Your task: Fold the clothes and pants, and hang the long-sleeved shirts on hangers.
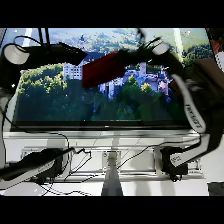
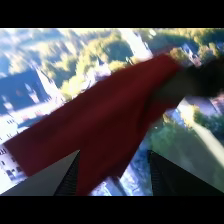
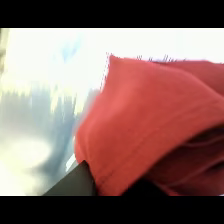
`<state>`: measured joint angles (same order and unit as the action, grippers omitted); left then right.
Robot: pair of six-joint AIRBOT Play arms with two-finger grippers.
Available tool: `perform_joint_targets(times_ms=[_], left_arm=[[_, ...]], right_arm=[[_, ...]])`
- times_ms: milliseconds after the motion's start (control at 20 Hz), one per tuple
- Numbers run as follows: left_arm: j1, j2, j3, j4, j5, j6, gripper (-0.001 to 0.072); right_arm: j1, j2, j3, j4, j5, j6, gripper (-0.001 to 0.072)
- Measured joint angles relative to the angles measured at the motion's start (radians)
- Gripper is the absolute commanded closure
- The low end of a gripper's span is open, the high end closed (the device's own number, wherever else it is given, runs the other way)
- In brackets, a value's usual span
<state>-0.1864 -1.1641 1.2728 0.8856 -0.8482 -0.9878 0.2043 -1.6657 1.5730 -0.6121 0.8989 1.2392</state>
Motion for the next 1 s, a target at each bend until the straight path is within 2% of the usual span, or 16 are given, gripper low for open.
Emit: perform_joint_targets(times_ms=[350, 600, 700, 950, 1000], left_arm=[[0.0, 0.055, 0.0, 0.023, -0.002, 0.0, 0.0248], [0.0, 0.061, 0.0, 0.026, -0.002, 0.0, 0.0248], [0.0, 0.061, 0.0, 0.026, -0.002, 0.0, 0.0248], [0.0, 0.061, 0.0, 0.026, -0.002, 0.0, 0.0248], [0.0, 0.061, 0.0, 0.026, -0.002, 0.0, 0.0248]], right_arm=[[-0.352, 0.384, 0.136, -0.366, 0.042, 0.163, 0.0693], [-0.666, 0.589, 0.211, -0.548, 0.157, 0.203, 0.0692], [-0.776, 0.635, 0.221, -0.603, 0.23, 0.208, 0.0692], [-0.935, 0.664, 0.224, -0.719, 0.55, 0.213, 0.0691], [-0.947, 0.663, 0.217, -0.737, 0.593, 0.213, 0.0653]])
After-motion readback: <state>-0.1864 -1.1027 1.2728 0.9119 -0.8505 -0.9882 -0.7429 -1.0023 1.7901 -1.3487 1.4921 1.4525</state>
